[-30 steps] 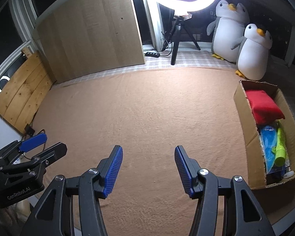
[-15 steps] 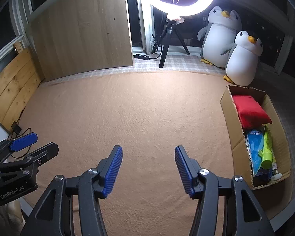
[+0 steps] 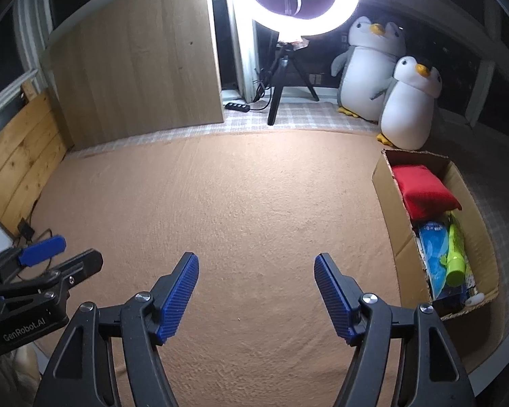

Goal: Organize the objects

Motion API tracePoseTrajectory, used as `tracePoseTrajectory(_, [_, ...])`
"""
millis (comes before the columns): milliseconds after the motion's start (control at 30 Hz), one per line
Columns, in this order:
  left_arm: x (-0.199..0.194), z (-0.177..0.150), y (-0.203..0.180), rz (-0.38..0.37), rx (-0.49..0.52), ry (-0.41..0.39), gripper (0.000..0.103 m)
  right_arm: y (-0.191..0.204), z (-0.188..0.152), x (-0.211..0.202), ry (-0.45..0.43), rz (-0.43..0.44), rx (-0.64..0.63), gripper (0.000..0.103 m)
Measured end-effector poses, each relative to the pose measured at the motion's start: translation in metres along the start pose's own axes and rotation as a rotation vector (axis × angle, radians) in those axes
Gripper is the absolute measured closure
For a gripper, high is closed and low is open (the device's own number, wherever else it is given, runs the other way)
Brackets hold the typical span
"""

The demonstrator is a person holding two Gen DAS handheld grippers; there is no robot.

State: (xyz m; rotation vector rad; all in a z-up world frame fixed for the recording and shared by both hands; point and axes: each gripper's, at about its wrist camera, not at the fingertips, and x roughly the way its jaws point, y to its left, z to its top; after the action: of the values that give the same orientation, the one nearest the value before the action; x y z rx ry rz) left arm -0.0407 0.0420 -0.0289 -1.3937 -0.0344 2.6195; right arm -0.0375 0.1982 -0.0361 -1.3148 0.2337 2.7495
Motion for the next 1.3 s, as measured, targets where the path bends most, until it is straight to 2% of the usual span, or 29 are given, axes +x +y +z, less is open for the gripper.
tracePoseTrajectory(433, [0.005,-0.006,0.003,0.013,-0.003,0.017,0.029,-0.003,-0.004,0.008,0.052,-0.005,-0.003,0.036])
tracePoseTrajectory(1067, [0.005,-0.01,0.011,0.017,-0.004,0.027,0.029,0.002,-0.008,0.009,0.071,0.019,-0.009,0.036])
tracePoseTrajectory(1300, [0.006,-0.01,0.013,0.018,-0.009,0.028,0.023,0.002,-0.007,0.012,0.078,0.018,-0.008,0.036])
